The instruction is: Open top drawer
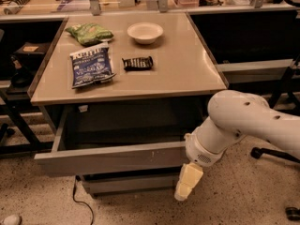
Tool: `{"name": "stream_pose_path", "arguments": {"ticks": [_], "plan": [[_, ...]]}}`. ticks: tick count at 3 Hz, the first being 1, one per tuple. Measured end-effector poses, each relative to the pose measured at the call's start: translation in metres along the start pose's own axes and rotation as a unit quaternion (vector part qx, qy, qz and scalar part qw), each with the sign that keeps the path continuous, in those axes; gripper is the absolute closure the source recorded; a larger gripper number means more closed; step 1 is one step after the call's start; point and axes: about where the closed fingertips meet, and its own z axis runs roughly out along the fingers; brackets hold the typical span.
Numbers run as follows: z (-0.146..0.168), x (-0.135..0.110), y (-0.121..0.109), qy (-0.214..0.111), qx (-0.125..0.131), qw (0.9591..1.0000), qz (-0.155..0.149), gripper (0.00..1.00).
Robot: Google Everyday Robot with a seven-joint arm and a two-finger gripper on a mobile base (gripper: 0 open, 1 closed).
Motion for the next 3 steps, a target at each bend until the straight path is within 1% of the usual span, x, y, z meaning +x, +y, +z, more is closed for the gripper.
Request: {"name": "stream_pose_path", "arguments": {"ticks": [1,2,3], "plan": [[-0.005,0.005,0.008,-0.001,-0.003,1.0000,0.008,0.00],[-0.006,0.005,0.009,-0.001,-0.003,1.0000,0.008,0.00],[-0.027,0.027,0.034,-0.008,0.003,0.9995,0.031,0.00]]}}
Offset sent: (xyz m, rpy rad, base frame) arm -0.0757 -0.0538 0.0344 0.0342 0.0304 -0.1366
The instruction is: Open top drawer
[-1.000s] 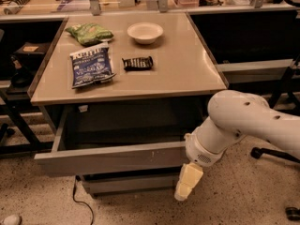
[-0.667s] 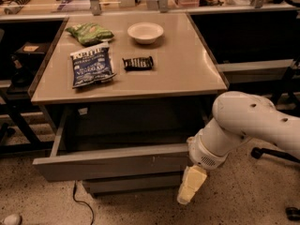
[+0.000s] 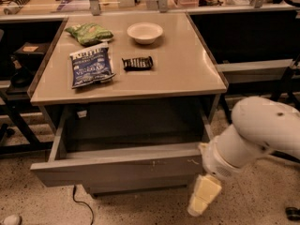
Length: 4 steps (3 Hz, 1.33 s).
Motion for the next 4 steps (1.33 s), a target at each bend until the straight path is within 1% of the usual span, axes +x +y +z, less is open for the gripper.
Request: {"name": "stream_pose_path", "arguments": {"ticks": [1,2,3,4], "plan": [[-0.025,0.028,0.029,-0.005,0.007,0.9994,0.032,0.00],[-0.041,0.046,0.049,-0.002,0.023,0.9983,0.054,0.00],[-0.041,0.033,0.040,-0.008,0.030,0.9988,0.037,0.00],[-0.030,0.002,0.020,-0.022,0.025,0.9994,0.005,0.00]]}}
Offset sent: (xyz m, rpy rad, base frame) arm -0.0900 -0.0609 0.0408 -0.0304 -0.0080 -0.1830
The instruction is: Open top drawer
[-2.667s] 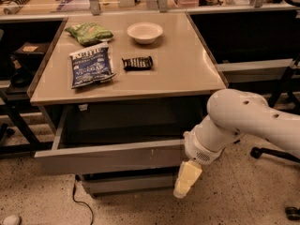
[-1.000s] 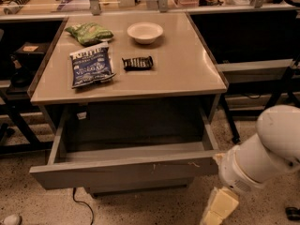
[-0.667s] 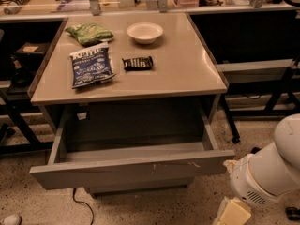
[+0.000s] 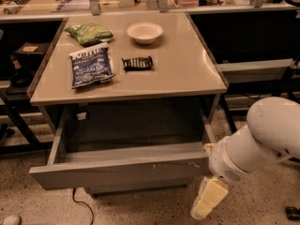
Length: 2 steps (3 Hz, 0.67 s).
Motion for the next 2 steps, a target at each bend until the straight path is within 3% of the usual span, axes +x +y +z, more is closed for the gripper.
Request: {"name": "stream_pose_path", "arguments": {"ticks": [2], "plan": [[0.049,-0.040,-0.030,0.000,-0.037,0.9985,-0.040,0.00]]}}
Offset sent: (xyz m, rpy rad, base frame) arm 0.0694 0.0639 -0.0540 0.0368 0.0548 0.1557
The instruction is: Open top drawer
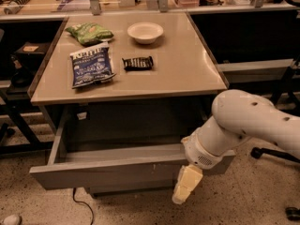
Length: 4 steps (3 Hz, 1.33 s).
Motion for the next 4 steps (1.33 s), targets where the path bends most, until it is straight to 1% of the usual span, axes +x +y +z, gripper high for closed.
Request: {"name": "stream_pose_path", "arguments": {"ticks": [1,2,3,4], "plan": [[0.019,-0.005,-0.007,0.012,-0.017,0.9997,-0.011,0.00],[0.023,0.010,0.001,0.038,-0.032,0.9988,-0.004,0.00],[0.012,0.034,0.018,0.059,-0.043,0.9971,0.021,0.00],[0.007,0.042,0.025,0.064,-0.046,0.9964,0.032,0.00]]}}
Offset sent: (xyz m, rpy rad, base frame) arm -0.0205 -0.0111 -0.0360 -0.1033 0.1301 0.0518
